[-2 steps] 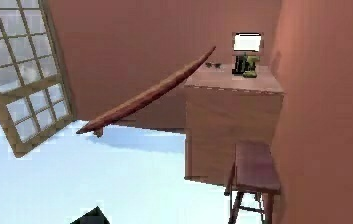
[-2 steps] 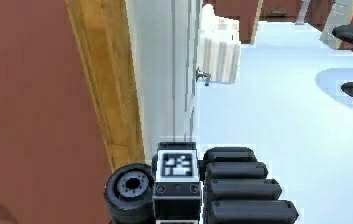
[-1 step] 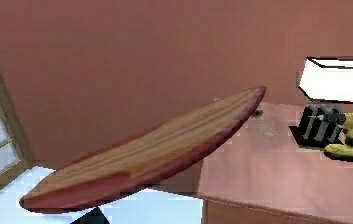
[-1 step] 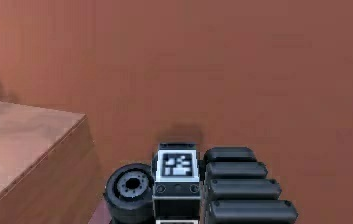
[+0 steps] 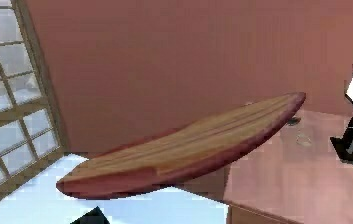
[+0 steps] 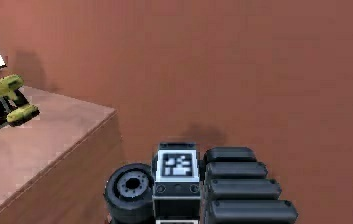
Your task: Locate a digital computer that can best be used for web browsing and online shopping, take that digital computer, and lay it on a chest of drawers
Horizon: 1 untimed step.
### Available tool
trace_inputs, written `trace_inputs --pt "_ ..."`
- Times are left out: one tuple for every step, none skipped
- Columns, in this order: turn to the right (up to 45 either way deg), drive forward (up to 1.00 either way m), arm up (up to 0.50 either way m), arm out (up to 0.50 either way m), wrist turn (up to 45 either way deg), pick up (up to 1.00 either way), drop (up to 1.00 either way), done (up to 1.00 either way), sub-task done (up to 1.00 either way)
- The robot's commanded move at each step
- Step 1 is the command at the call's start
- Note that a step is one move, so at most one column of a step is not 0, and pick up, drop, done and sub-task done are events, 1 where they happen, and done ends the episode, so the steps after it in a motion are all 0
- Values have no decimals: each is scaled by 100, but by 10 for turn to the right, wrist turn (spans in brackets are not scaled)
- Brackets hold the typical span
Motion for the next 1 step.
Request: trace_inputs --pt "0 15 0 0 0 0 0 0 0"
